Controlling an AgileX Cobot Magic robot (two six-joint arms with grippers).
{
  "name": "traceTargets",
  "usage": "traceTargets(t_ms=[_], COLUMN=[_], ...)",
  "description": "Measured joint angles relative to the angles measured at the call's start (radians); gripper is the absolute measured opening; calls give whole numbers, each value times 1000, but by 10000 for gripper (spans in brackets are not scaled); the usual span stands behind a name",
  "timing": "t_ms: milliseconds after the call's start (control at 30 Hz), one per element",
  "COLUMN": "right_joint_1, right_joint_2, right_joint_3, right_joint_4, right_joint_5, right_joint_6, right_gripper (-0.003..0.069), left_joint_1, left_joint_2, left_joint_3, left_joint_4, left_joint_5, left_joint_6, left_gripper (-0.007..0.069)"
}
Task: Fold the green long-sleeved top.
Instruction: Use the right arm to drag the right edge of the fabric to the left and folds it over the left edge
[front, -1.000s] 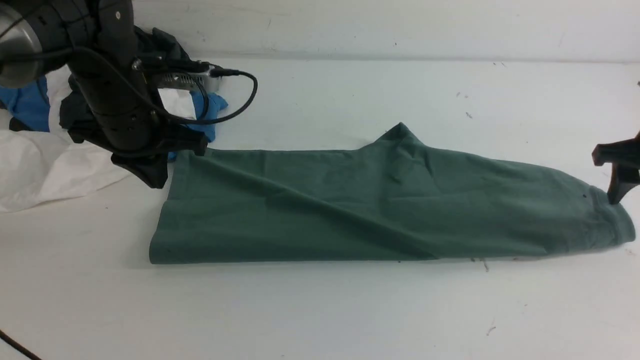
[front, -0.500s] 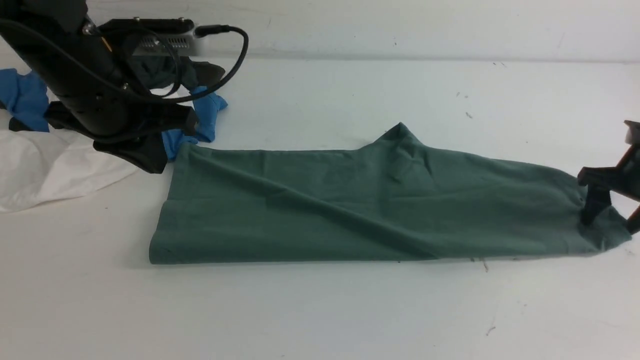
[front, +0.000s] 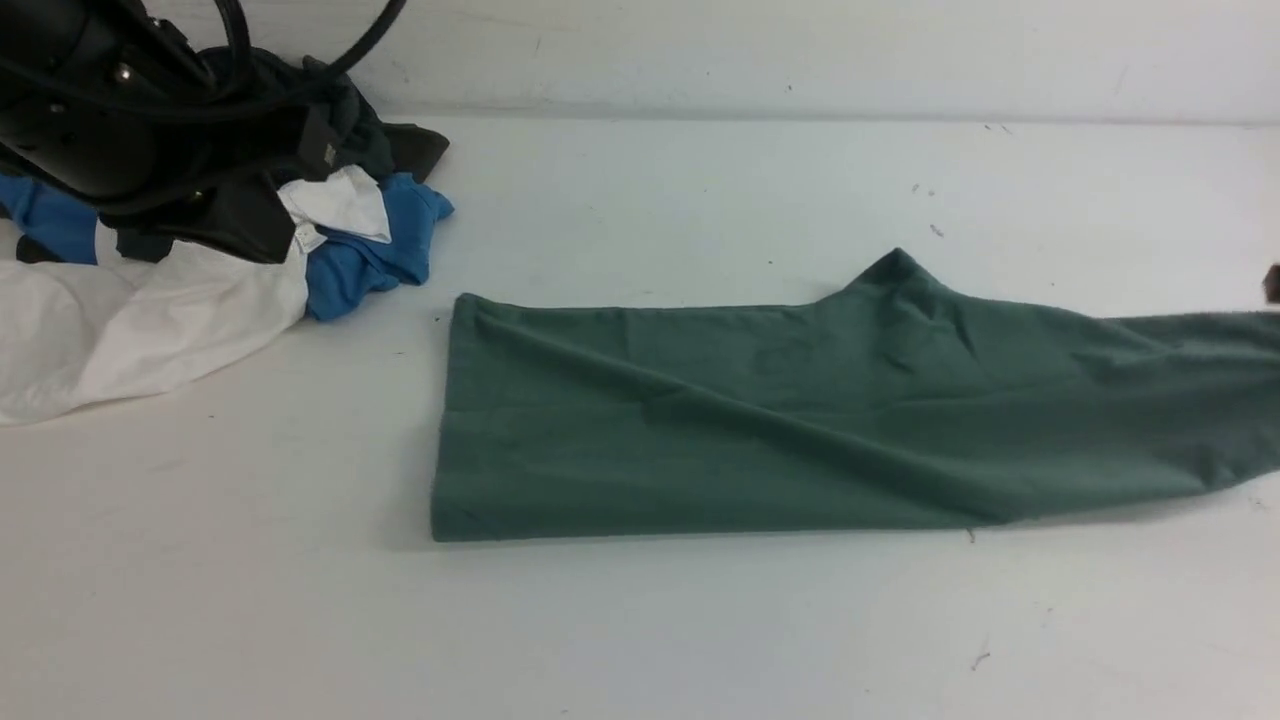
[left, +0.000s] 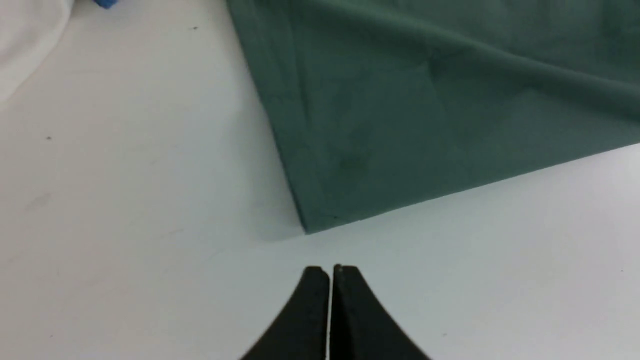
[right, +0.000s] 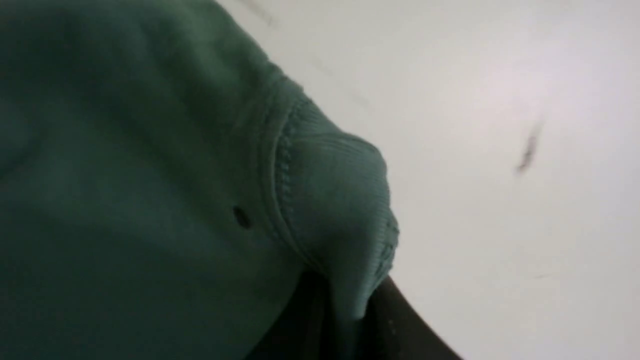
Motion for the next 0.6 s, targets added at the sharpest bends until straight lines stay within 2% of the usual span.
traceTargets(t_ms=[200, 333, 467, 500, 600], right_joint_1=[66, 210, 392, 402, 559], right_joint_2=[-135, -208, -223, -223, -204], right_joint_3=[-109, -159, -171, -171, -171], right_joint_4=[58, 154, 243, 243, 277], right_joint_5=[13, 26, 29, 29, 32], right_joint_6=[18, 26, 63, 63, 100], right_gripper=[65, 65, 65, 65, 65], left_joint_1=[0, 0, 0, 0, 0], left_joint_2=[-23, -23, -23, -23, -23], left_joint_3=[0, 1, 1, 1, 1], left_joint_4=[-1, -11, -36, -36, -44], left_joint_5=[11, 13, 13, 13, 13], left_joint_6=[0, 0, 3, 3, 7], left_gripper=[-4, -4, -4, -4, -4])
